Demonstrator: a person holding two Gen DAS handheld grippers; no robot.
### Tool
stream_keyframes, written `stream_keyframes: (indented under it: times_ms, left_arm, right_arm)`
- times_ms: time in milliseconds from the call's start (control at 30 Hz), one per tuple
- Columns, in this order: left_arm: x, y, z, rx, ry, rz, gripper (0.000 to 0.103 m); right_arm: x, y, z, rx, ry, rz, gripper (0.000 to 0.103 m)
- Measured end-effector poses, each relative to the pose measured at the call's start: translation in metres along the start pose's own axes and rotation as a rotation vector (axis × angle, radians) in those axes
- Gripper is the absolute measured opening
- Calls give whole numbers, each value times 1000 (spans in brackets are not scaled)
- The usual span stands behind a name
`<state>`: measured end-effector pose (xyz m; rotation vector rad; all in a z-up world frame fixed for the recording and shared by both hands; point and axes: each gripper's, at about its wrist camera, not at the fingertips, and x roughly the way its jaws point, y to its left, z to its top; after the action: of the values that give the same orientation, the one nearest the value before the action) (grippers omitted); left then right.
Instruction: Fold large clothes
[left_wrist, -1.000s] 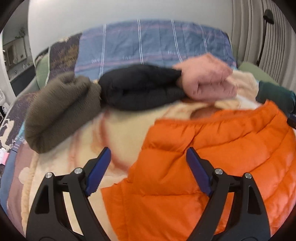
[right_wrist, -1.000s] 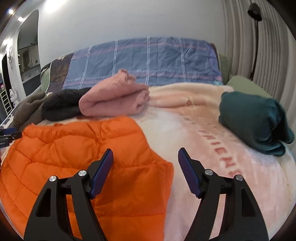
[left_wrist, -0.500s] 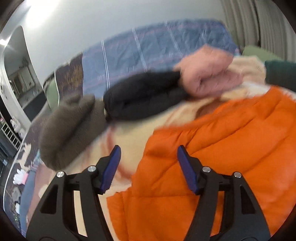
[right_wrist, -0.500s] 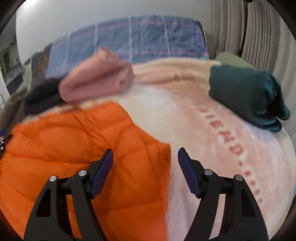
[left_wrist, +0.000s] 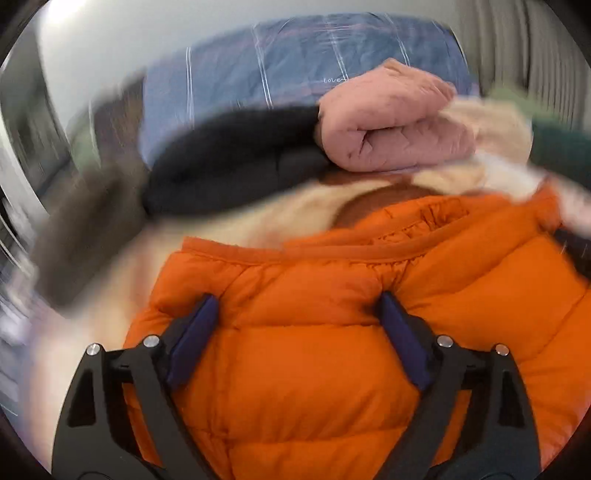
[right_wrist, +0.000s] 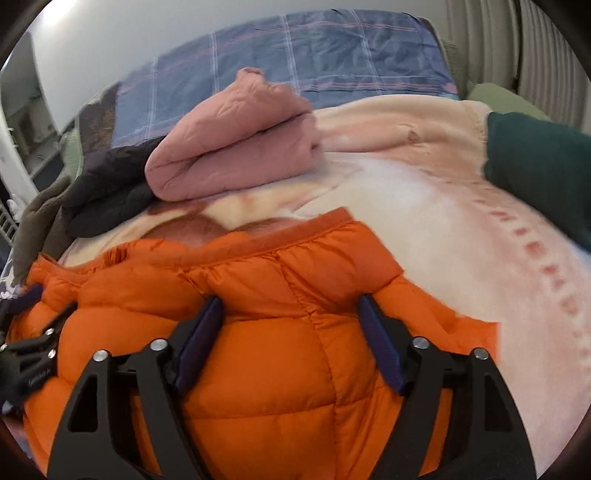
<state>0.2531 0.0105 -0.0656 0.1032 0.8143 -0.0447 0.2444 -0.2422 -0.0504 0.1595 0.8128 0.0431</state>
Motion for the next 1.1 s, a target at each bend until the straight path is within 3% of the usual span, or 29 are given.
stream_keyframes:
  times_ms: [167,567,1100]
  left_arm:
    - [1,2,-11,-5,-33,9,91]
    - [9,12,-14,-51,-13,-51,91]
    - [21,12,-17,-64,10,-55,94]
  right_arm:
    - [-2,11,-9,-52,-41,-39,80]
    - [11,8,-11,-46,-35,-14,82]
    - [23,9,-12,-53,-27,-34,82]
